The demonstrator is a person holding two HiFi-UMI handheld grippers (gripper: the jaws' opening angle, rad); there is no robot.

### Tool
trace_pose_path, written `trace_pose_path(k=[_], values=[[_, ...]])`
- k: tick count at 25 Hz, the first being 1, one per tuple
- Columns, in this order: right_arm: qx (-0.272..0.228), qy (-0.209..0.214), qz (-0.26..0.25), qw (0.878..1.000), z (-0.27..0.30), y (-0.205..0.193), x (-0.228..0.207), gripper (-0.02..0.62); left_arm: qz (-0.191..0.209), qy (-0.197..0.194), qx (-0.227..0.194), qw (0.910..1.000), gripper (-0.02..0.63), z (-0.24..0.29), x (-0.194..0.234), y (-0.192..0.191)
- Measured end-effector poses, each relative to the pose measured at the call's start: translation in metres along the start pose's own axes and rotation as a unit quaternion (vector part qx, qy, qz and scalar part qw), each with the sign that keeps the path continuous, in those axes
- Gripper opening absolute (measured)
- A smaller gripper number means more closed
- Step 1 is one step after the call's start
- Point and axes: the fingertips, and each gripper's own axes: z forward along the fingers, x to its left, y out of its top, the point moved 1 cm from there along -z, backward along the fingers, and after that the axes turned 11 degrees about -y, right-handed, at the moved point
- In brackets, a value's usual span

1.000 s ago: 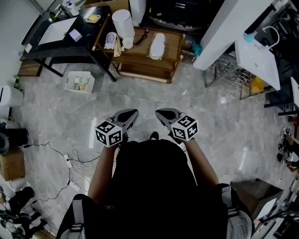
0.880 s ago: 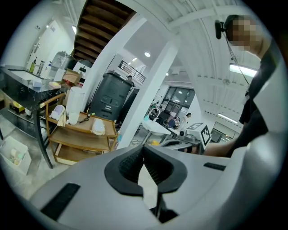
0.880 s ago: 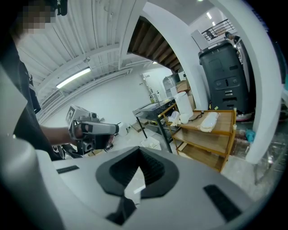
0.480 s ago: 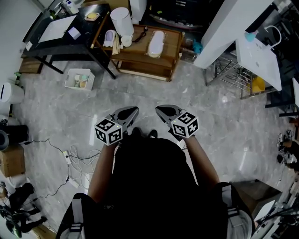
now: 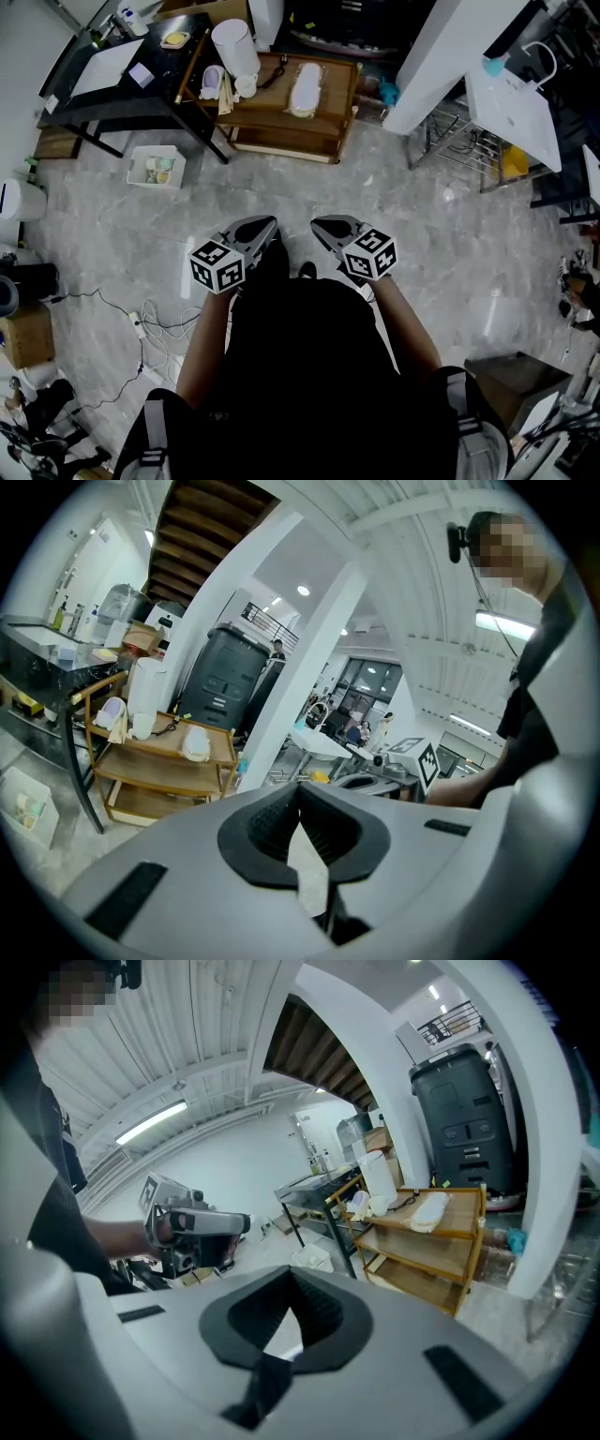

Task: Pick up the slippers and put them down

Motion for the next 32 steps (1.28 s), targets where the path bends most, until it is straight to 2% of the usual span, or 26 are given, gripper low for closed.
trace_pose_path(k=[8, 22, 32], values=[[-0.004, -0.017, 0.004, 1.000, 0.011, 0.011, -0.010, 0.008, 0.007, -0.020, 0.007, 0.9997, 0.012, 0.007, 0.016, 0.012], [-0.002, -0.046, 0.024, 0.999, 0.056, 0.045, -0.033, 0.008, -0.003, -0.053, 0.025, 0.9983, 0.012, 0.019, 0.076, 0.044], [-0.008, -0.090, 0.044, 0.995, 0.085, 0.073, -0.060, 0.008, -0.002, -0.092, 0.044, 0.9948, 0.012, 0.035, 0.123, 0.073]])
